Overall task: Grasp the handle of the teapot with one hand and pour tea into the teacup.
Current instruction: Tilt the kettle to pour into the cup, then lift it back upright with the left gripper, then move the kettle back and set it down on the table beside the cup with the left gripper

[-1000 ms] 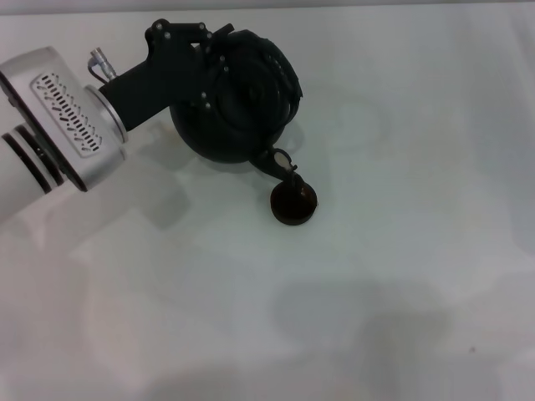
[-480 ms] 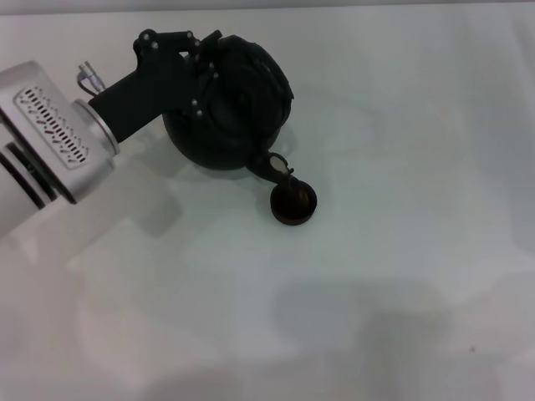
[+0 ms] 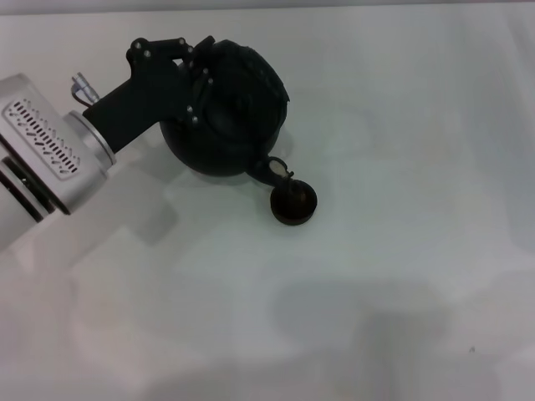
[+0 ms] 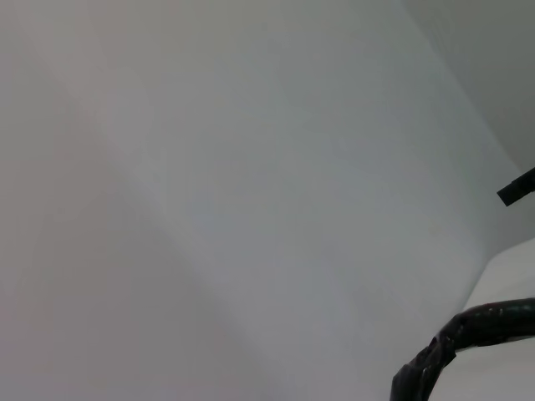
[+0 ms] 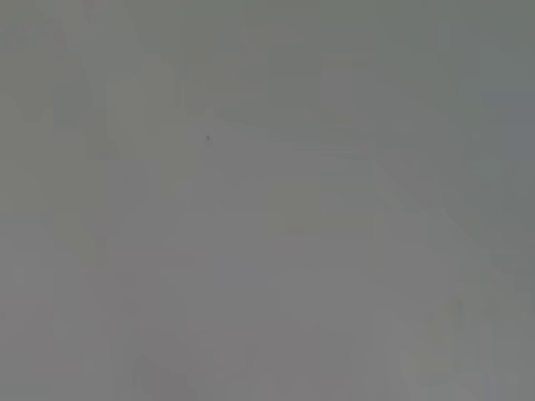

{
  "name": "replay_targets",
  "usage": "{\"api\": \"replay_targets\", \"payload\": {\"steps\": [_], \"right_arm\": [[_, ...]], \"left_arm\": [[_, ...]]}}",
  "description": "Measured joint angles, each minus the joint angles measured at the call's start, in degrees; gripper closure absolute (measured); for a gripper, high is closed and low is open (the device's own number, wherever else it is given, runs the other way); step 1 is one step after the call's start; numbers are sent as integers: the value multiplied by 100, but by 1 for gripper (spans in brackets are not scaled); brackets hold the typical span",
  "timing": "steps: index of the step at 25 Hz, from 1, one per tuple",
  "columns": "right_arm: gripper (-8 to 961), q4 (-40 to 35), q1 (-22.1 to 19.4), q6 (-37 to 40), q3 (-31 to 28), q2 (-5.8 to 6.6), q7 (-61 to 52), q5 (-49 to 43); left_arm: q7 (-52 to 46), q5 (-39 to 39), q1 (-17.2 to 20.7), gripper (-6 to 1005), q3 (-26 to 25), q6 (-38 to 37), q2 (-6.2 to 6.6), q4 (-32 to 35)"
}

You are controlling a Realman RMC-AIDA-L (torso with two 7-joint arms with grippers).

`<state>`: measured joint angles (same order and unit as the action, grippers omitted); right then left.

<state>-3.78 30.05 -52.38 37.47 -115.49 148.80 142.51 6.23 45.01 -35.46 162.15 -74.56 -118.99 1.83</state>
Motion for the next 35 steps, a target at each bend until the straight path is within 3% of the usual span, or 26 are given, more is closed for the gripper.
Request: {"api": "replay_targets", "payload": {"steps": [17,26,35], "right_arm": [[99,0,-18,0,32,0,0,-17],[99,2,4,41,33,-9,-6,-22],[99,0,2,57,226,5,-147,-31]], "left_arm": [[-18,466,241,898,1,5,-1,248],[-172,1290,522,898,0,46,-15,605],[-890,2684,978,898,0,71,-47,1164]]}}
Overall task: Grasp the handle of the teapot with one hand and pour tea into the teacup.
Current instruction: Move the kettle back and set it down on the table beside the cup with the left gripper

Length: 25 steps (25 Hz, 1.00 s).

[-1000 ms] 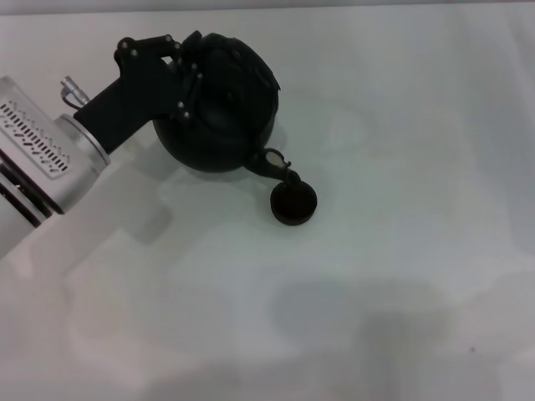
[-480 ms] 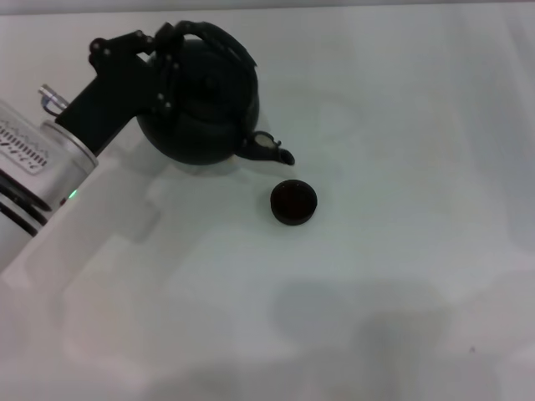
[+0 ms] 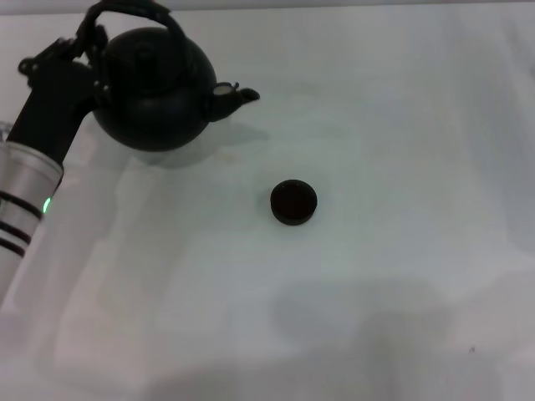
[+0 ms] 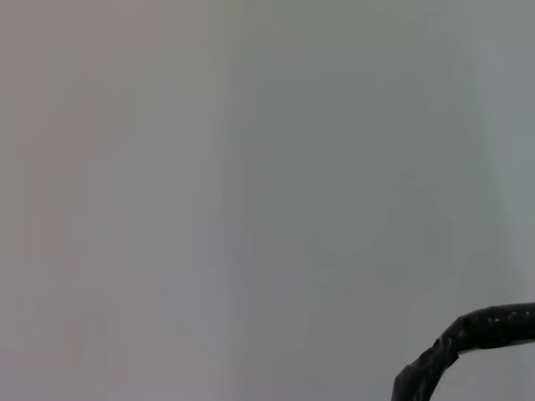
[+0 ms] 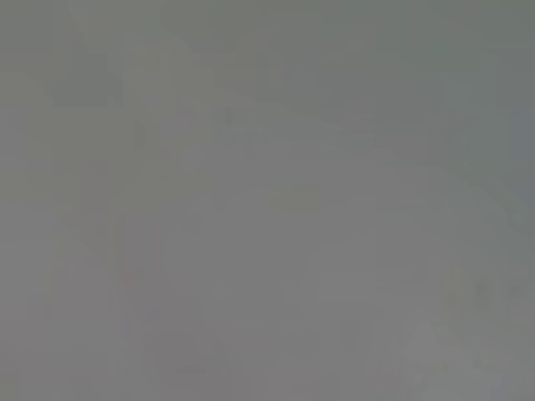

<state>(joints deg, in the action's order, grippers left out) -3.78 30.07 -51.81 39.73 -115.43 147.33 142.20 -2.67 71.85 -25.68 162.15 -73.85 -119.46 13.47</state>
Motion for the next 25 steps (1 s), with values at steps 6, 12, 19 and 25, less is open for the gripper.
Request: {"api": "replay_targets", "payload": {"steps": [6,12,19,25], "right_arm": [[99,-57,-1,5,212,6,-7,-8],[99,-155,-27,-3,535,4,-16,-9],[99,-160,-30,-37,698,3,-19,-8],[98,-160,-19,-46,702,-11,-20,-8]], "left_arm": [[-193,565,214,897,1,379,-19,515],[-283,845,251,894,3,809,-51,692],[-293,1392,198,873,20,1068,-73,707],[-262,1344,133,854,49,1142,-66,710]]}}
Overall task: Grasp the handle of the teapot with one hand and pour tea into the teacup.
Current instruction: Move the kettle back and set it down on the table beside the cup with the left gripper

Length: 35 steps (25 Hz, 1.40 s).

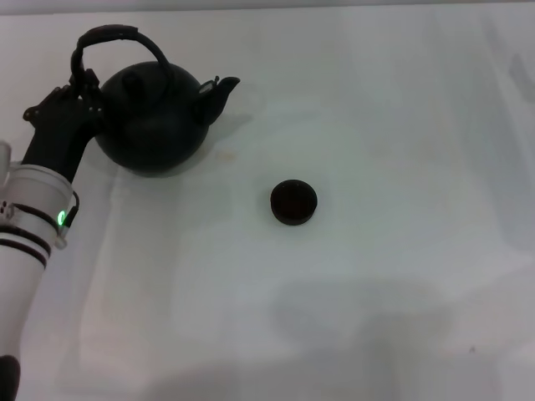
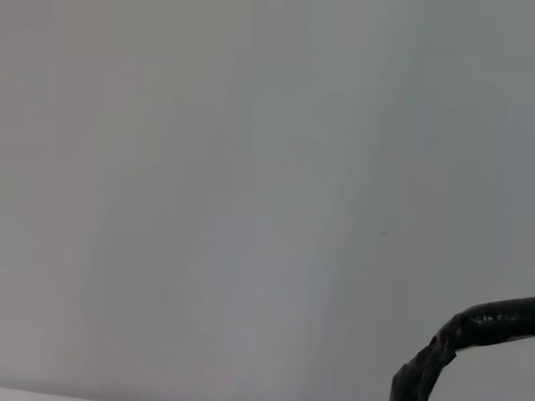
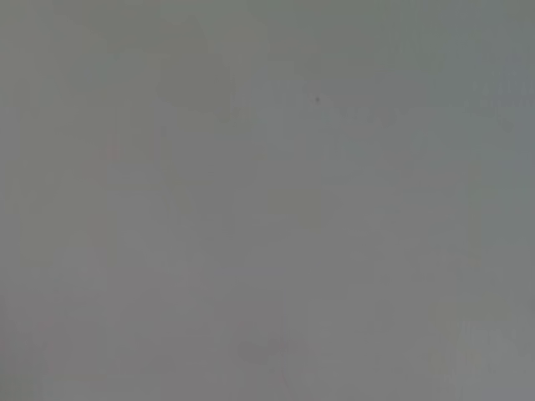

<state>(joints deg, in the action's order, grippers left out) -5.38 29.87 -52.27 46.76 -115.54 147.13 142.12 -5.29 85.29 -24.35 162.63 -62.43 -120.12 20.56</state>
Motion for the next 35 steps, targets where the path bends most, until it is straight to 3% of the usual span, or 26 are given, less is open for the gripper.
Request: {"api": "replay_targets", "payload": {"steps": [20,32,35], "right_arm": [[98,2,-5,14,0,-4,-132,0],[98,2,-2,18,0,-4,-132,0],[98,2,-3,22,-1,-3,-132,0]], "left_arm": [[14,-471,-261,793,13,257,36,-75],[23,-630,-113,353,3,-4,44,-32],[64,-711,-6,295,10,-171,50,-24]]}}
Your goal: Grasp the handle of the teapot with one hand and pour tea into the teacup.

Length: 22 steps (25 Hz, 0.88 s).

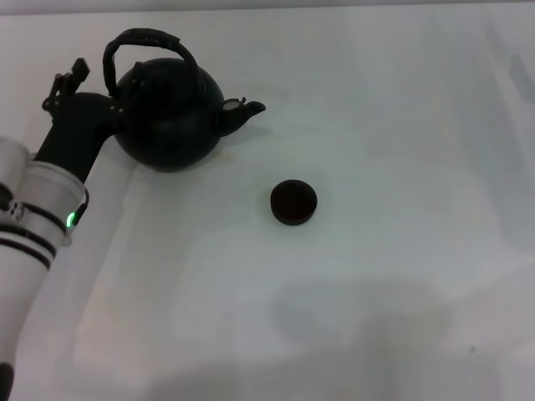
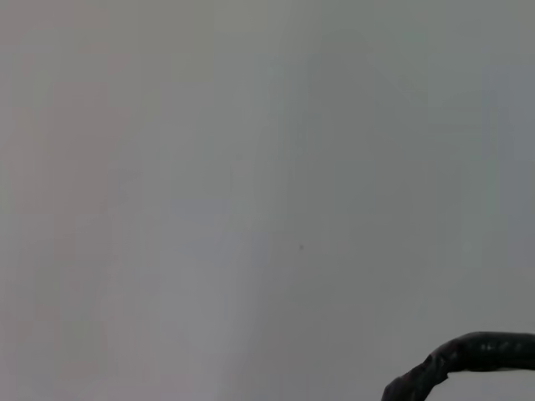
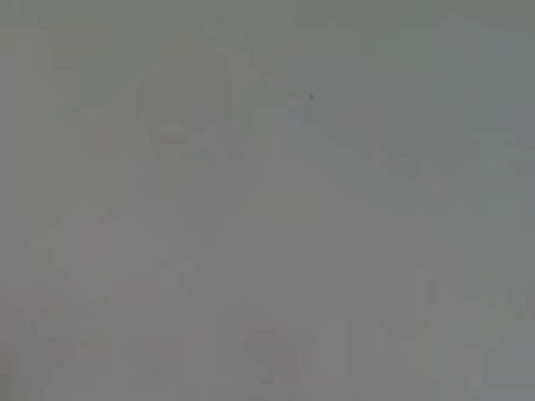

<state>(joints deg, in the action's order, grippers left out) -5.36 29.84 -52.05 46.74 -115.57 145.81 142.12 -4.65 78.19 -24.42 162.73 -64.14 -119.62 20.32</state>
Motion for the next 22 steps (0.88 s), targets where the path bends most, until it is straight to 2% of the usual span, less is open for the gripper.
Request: {"api": "replay_targets", "payload": {"steps": [8,13,17,22], "right_arm": [[98,0,-11,4,-38,16,1,0],[99,-108,-39,12,63,22,45,-2],[99,-139,-28,-5,370,14,71,-9],[99,-150,8,-33,436,-9,79,-10]], "left_arm": [[-9,-277,591,140,-13,-858,18,9],[-74,126,990,141,-167,-1252,9,5],[-470,742,1075,152,-213,-1197,39,-140],[-810,935,969,153,-237,-894,43,-518]]}}
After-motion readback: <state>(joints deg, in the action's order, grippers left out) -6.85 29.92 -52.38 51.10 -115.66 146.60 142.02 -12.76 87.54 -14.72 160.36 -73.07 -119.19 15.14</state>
